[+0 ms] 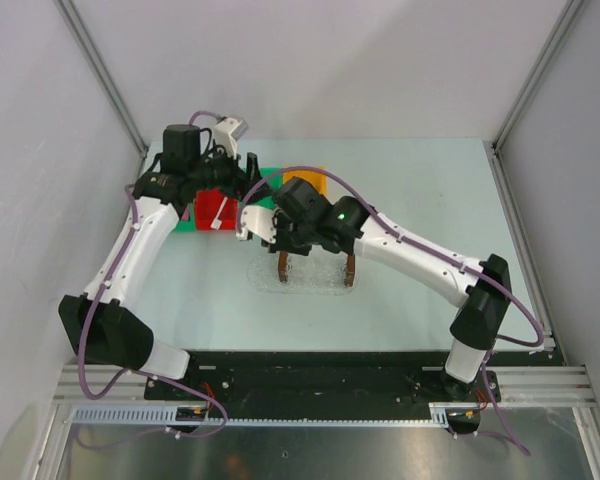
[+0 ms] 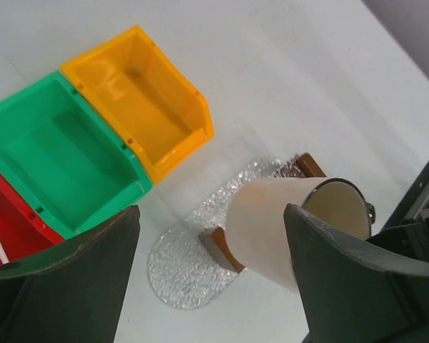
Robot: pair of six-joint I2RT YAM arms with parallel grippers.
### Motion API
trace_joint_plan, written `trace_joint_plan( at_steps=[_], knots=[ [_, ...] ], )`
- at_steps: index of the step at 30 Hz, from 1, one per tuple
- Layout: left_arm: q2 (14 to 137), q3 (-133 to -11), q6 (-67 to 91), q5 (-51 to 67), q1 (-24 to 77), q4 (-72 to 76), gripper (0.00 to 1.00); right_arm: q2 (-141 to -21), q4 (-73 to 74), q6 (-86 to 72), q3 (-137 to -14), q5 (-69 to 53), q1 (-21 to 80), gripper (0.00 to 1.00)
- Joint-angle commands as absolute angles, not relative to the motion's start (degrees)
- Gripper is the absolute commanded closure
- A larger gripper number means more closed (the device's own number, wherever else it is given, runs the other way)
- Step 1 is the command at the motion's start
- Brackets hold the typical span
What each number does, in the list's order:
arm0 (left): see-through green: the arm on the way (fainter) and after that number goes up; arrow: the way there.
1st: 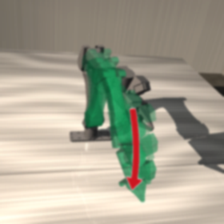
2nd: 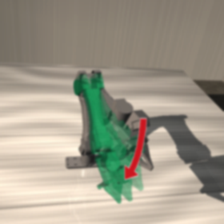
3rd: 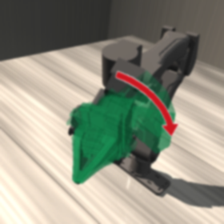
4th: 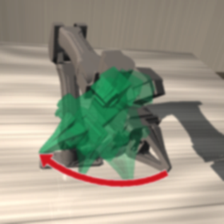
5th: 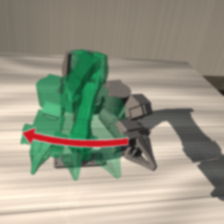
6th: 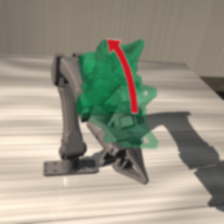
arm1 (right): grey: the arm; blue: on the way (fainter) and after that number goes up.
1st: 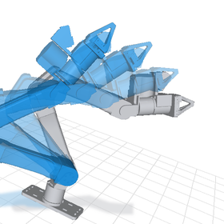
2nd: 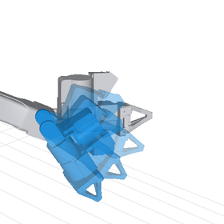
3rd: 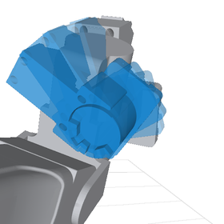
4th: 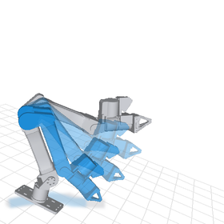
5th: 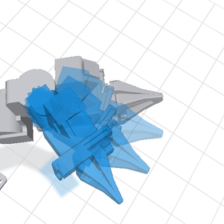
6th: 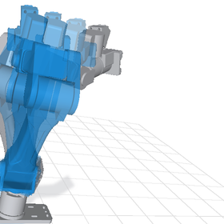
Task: Prepare toiletry sets of a toothbrush and toothpaste on the tray
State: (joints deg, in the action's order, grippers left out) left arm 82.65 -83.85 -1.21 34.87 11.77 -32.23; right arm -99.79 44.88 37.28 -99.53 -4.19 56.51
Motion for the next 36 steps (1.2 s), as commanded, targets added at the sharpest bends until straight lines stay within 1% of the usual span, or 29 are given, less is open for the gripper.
trace_joint_plan(
  at_steps=[1, 8, 18, 25, 28, 29, 32, 34, 35, 36],
  knots=[
    [82.35, -87.10, -7.99, 33.84, 13.97, -37.53, 0.14, -101.07, 44.03, 40.34, -105.29, 1.57, 58.01, 1.00],
    [82.09, -86.84, -11.33, 32.61, 16.17, -40.25, 0.16, -103.36, 45.61, 40.08, -108.10, 2.98, 58.45, 1.00],
    [82.88, -85.08, -15.29, 26.20, 19.77, -41.22, 0.17, -103.97, 45.97, 39.11, -109.51, 2.37, 58.62, 1.00],
    [84.11, -84.64, -15.74, 25.04, 21.09, -41.22, 0.24, -103.98, 45.62, 37.79, -110.48, 2.99, 58.97, 1.00],
    [84.90, -84.73, -14.68, 25.84, 21.53, -41.13, 0.30, -103.89, 44.65, 37.35, -110.57, 3.43, 59.06, 1.00],
    [85.25, -84.90, -14.59, 25.58, 21.62, -41.13, 0.35, -103.89, 44.30, 37.18, -110.65, 3.60, 59.06, 1.00],
    [85.52, -85.08, -14.06, 24.88, 22.15, -41.13, 0.43, -104.15, 43.60, 36.39, -111.09, 5.71, 59.24, 1.00],
    [85.78, -85.17, -13.80, 24.79, 22.24, -41.13, 0.47, -104.15, 42.98, 35.78, -111.18, 6.94, 59.41, 1.00],
    [85.87, -85.17, -13.62, 24.52, 22.32, -41.13, 0.52, -104.15, 42.72, 35.51, -111.18, 7.29, 59.41, 1.00],
    [86.22, -85.43, -13.54, 24.52, 22.41, -41.13, 0.55, -104.15, 42.37, 35.16, -111.18, 7.73, 59.41, 1.00]
  ],
)
